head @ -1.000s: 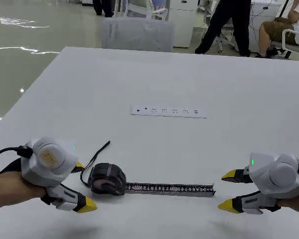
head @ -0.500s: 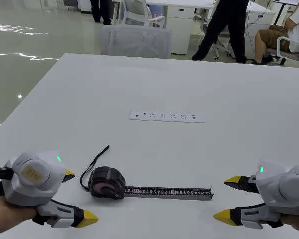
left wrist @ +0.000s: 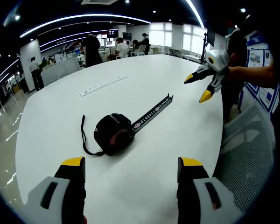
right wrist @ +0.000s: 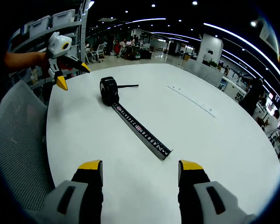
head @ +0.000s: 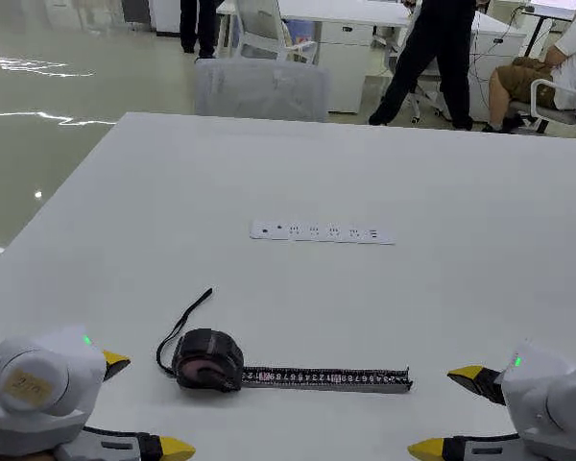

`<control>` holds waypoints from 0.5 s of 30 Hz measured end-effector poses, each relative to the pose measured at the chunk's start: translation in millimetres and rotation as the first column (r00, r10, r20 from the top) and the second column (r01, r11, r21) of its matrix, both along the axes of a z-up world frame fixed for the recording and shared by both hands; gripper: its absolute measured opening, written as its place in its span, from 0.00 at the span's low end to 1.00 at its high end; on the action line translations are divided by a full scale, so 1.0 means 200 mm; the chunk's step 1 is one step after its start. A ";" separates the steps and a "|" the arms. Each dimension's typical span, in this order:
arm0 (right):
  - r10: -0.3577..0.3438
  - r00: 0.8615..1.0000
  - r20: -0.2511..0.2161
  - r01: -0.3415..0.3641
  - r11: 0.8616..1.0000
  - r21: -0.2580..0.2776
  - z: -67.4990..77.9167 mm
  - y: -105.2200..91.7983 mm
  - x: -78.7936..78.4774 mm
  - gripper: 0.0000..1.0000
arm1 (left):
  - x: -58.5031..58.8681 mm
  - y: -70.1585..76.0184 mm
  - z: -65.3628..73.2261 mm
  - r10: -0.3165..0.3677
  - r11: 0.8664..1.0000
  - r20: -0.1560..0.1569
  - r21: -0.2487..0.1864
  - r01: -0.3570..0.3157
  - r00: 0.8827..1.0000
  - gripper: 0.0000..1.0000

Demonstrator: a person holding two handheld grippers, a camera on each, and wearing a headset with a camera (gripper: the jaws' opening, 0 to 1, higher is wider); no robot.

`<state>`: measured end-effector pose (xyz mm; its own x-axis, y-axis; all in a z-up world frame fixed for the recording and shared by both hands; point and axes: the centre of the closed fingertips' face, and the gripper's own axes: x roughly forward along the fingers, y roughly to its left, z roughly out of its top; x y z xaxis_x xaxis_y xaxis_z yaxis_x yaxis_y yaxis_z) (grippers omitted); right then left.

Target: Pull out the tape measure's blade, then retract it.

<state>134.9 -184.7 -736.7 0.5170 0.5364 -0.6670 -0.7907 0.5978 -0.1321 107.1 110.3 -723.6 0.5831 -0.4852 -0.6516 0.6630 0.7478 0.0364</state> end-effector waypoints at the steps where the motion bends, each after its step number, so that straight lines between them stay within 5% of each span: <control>1: -0.011 1.000 0.001 0.011 1.000 0.002 0.00 0.00 -0.01 0.67 | -0.01 0.00 0.00 0.005 1.000 0.002 0.001 -0.005 1.000 0.79; 15: -0.098 0.994 0.049 0.096 0.994 0.054 0.07 0.01 -0.07 0.76 | -0.05 -0.04 0.07 0.088 0.995 0.045 -0.055 -0.086 0.995 0.83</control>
